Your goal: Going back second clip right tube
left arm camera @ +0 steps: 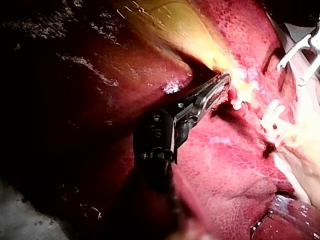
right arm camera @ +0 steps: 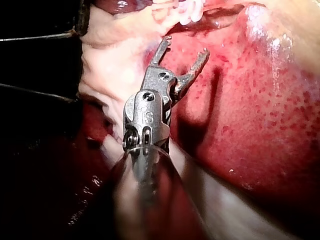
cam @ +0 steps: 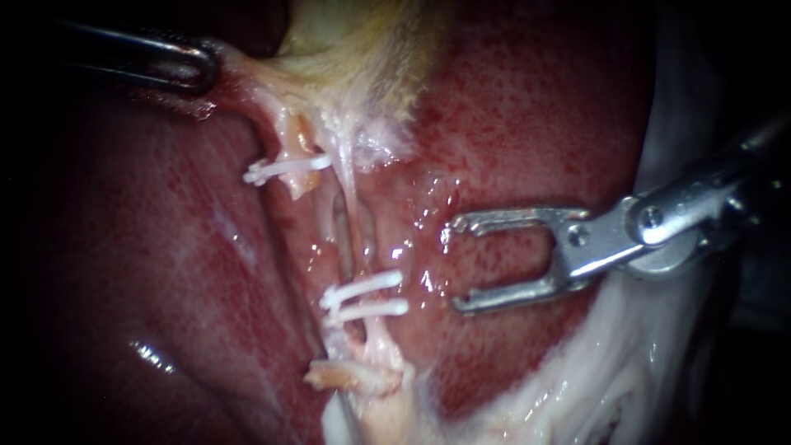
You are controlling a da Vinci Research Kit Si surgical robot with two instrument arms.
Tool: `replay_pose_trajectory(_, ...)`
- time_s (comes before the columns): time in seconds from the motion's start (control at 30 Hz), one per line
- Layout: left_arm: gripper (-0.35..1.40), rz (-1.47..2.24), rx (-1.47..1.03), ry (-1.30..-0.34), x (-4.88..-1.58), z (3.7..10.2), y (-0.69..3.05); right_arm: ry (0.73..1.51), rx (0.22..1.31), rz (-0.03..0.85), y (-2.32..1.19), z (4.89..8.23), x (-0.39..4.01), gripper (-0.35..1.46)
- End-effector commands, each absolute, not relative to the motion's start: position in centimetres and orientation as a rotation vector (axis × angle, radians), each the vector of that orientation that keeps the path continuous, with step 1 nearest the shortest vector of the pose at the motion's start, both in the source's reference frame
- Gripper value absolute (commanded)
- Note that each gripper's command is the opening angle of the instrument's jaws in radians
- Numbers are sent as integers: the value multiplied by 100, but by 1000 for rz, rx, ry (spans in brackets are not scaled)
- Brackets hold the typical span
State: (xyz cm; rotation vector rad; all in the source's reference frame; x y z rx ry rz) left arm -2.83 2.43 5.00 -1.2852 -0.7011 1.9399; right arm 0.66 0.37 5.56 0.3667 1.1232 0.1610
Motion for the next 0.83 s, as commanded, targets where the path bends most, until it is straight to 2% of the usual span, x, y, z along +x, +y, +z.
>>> replay_pose_trajectory(0.03, -35, 1940, -1285, -699, -284, 501, 242, 1124, 367, 162, 36, 556, 66, 49)
replay_pose_trajectory(0.47, -35, 1977, -1274, -717, -322, 556, 219, 1120, 364, 161, 34, 557, 67, 49)
replay_pose_trajectory(0.83, -35, 1983, -1270, -723, -321, 558, 220, 1130, 373, 158, 33, 554, 68, 50)
